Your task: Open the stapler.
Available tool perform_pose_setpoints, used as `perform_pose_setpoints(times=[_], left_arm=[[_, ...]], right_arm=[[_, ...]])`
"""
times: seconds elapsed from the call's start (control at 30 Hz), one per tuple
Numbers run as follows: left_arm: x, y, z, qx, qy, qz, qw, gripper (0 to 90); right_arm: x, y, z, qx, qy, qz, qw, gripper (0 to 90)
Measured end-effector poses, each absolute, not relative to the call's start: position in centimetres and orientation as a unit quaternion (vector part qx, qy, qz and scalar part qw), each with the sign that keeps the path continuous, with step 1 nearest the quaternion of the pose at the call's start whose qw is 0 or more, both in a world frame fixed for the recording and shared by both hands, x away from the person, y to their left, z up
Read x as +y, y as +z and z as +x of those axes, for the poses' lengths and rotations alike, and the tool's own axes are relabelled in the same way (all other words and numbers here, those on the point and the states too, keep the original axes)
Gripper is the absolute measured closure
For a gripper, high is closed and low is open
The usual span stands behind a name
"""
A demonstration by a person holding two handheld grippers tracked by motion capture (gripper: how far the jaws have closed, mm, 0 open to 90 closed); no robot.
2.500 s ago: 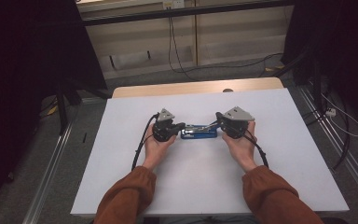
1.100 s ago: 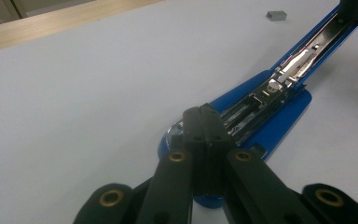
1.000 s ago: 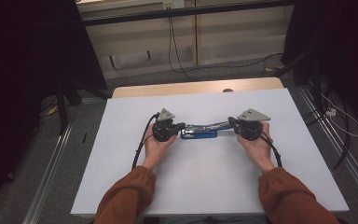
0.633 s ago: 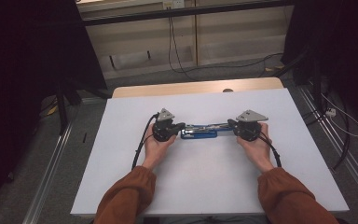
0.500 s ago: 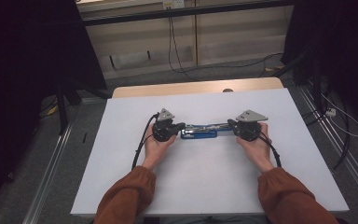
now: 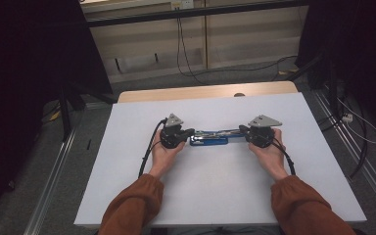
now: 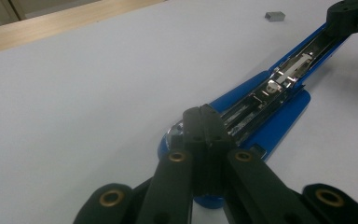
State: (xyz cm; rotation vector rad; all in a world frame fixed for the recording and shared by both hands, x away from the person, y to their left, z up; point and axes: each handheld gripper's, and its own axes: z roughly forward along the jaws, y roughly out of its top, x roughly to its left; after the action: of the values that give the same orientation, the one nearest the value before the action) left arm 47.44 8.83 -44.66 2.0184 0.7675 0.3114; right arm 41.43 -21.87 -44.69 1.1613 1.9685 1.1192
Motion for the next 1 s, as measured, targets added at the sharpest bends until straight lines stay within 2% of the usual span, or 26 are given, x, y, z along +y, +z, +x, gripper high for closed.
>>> perform_pose_setpoints(times=[0.4,0.43,0.67,0.73,0.8,0.83,0.87,0.97,1.0], left_arm=[[8.9,-44.2,47.3,0.306,0.132,0.818,0.469,90.0],[8.8,-44.2,47.3,0.305,0.135,0.818,0.469,90.0],[8.8,-44.1,47.2,0.306,0.136,0.816,0.472,89.4],[8.8,-43.9,47.1,0.306,0.135,0.816,0.471,85.9],[8.7,-43.9,47.0,0.309,0.136,0.813,0.474,82.2],[8.7,-43.8,47.0,0.308,0.14,0.813,0.474,81.1],[8.7,-43.7,46.9,0.31,0.139,0.811,0.476,81.1],[8.7,-43.5,46.8,0.311,0.139,0.806,0.484,75.2],[8.8,-43.4,46.8,0.313,0.138,0.804,0.486,70.6]], right_arm=[[-22.4,-44.4,41.4,0.729,0.435,0.441,0.292,88.7],[-22.4,-44.4,41.4,0.726,0.437,0.445,0.291,84.0],[-22.5,-44.2,41.4,0.717,0.452,0.449,0.285,77.2],[-22.6,-44.2,41.4,0.714,0.456,0.45,0.283,72.0],[-22.7,-44.1,41.4,0.712,0.457,0.451,0.284,70.6],[-22.8,-44.0,41.4,0.711,0.463,0.448,0.281,65.7],[-22.8,-44.0,41.4,0.711,0.463,0.448,0.281,65.7],[-22.8,-44.0,41.4,0.709,0.47,0.446,0.278,56.1],[-22.8,-43.9,41.4,0.707,0.472,0.445,0.281,51.1]])
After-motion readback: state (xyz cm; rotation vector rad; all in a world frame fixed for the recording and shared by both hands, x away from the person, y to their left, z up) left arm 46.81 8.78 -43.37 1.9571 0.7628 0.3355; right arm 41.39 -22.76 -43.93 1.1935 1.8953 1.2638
